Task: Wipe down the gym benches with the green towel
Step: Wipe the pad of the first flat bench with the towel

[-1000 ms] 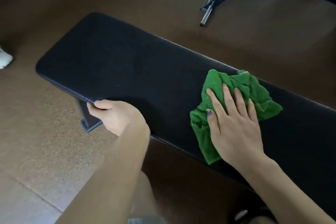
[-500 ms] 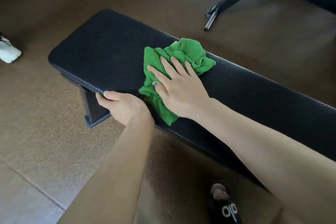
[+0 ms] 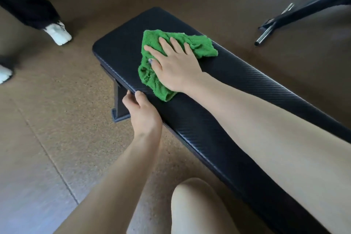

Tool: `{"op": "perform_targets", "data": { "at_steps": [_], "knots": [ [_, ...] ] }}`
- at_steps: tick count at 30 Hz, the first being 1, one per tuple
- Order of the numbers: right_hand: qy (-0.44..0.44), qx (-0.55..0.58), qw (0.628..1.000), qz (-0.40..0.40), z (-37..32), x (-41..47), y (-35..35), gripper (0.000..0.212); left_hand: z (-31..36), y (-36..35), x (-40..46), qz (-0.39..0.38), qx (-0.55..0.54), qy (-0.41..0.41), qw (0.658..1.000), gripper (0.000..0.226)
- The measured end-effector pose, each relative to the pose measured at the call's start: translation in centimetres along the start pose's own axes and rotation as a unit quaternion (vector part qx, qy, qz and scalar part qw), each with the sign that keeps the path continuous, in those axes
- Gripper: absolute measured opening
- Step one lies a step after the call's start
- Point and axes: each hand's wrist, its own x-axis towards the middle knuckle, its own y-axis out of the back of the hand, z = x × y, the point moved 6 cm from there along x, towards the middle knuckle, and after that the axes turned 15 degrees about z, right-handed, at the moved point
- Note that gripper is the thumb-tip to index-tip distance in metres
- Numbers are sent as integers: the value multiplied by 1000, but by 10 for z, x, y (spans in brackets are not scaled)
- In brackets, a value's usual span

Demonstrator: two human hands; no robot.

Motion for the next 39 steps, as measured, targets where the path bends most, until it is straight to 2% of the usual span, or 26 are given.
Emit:
{"op": "perform_targets", "data": {
  "at_steps": [3,6,9,12,17,21,24,27,29,33,35,39],
  "knots": [
    [-4,5,1000,4,-8,-9,1,54,6,4,4,-21,27,23,999,38],
    [43,22,998,29,-17,-82,16,55,16,14,-1,-36,29,81,996,28],
    [63,27,998,10,-13,-126,21,55,32,25,11,-26,15,149,988,24],
    [59,19,998,10,-12,-102,17,54,48,20,35,-23,9,149,988,24],
    [23,19,999,25,-13,-12,-1,54,45,6,58,-47,31,112,992,38],
    [-25,14,1000,14,-9,53,-13,54,38,6,63,-55,21,145,988,36],
    [-54,15,998,0,-14,89,-19,55,42,5,62,-88,11,138,986,35],
    [-41,11,999,3,-21,71,-12,55,44,7,60,-102,-18,131,986,30],
    [4,9,1000,26,-33,24,-5,56,41,8,57,-110,-40,132,984,30],
    [79,-3,997,7,-53,-53,4,56,37,24,82,-45,-133,222,965,50],
    [85,-23,996,5,-56,-43,2,57,43,28,107,-22,-147,230,962,54],
    [86,-49,995,21,-95,27,-18,60,50,18,129,-30,-64,202,977,50]
  ]
}}
